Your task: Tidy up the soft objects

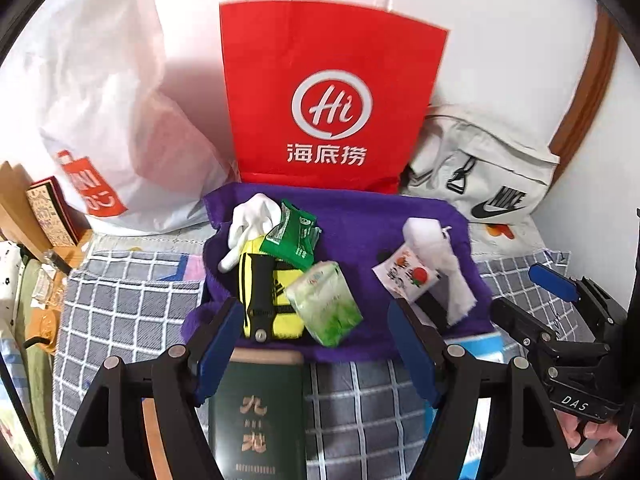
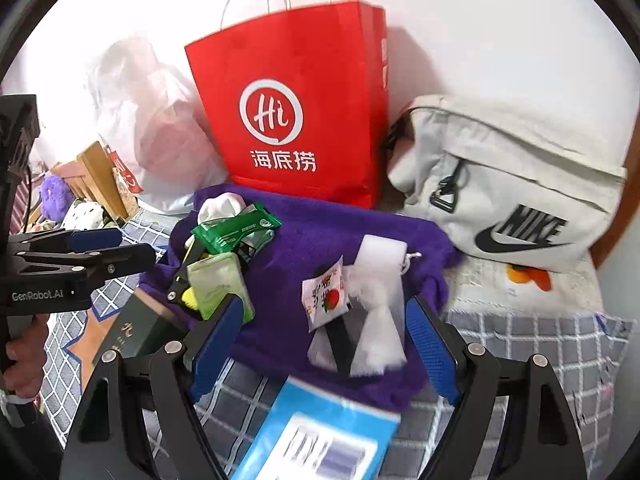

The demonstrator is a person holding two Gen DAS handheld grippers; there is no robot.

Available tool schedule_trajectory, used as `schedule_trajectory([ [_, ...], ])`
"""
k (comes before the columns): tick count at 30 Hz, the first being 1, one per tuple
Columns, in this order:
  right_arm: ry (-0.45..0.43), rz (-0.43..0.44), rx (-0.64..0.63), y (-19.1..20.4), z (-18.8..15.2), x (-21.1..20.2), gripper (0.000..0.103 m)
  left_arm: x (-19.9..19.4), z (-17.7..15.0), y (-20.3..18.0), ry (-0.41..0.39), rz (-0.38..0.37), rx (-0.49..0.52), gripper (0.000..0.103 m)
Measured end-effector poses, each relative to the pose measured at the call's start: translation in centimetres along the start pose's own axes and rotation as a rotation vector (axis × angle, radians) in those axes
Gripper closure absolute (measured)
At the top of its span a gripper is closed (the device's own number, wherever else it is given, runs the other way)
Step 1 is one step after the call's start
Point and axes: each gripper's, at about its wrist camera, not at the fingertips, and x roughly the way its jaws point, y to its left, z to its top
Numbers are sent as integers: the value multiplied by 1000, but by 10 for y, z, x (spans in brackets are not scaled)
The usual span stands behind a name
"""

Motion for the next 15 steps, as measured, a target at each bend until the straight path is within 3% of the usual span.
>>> schedule_trajectory([
  [8,-34,4,32,16,-27,-59,20,-62,-33,-11,-66,7,14,25],
  [15,-89,-48,9,37,-57,-113,5,-108,-66,-21,-117,7,14,18],
])
